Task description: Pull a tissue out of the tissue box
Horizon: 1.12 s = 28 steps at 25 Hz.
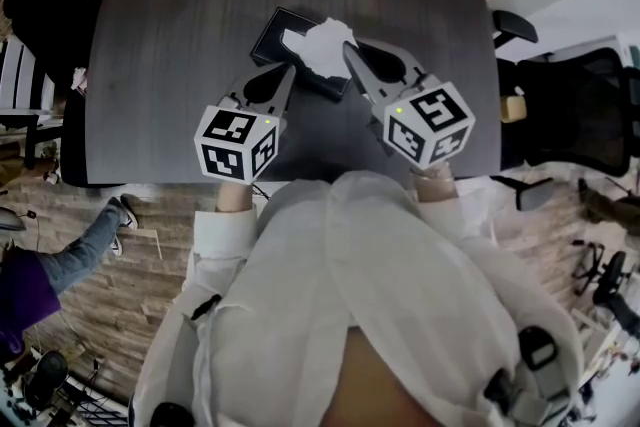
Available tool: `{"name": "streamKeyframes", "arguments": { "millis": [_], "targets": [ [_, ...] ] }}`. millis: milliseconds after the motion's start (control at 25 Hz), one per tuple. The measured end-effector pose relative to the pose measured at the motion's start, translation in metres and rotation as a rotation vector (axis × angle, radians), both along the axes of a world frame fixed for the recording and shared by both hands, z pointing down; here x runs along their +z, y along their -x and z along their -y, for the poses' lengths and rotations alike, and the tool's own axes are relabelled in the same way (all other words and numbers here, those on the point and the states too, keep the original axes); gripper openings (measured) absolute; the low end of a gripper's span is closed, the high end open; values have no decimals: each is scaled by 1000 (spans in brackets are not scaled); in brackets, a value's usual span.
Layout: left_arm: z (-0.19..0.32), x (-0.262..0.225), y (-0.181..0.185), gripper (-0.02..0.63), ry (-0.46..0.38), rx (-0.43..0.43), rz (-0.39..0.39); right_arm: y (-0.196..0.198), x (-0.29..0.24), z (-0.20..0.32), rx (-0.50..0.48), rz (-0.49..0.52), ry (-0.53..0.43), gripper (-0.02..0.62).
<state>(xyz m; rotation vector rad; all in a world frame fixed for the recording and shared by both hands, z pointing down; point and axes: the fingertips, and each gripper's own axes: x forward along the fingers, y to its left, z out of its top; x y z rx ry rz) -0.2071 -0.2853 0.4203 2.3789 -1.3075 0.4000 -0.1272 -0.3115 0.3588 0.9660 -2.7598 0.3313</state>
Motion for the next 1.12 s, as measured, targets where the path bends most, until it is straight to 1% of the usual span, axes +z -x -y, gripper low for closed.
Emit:
{"name": "streamKeyframes", "arguments": {
  "millis": [160,400,560,760,960,1120],
  "targets": [
    [0,2,0,5,11,1,2,-1,7,1,-3,-20,18,8],
    [-1,6,-2,5,26,-1,7,-1,5,-1,-4,-17,8,8],
    [-1,8,-3,5,31,-1,-1,-1,7,0,1,-15,10,8],
    [-3,11,0,5,59,-16,-15,1,6,-3,-13,-21,6,8],
    [-5,10,0,5,49,-10,2,1,5,-4,-20,-21,2,8],
    [-7,11,0,5,52,-9,-12,1,5,-5,-12,-21,2,8]
  ]
}}
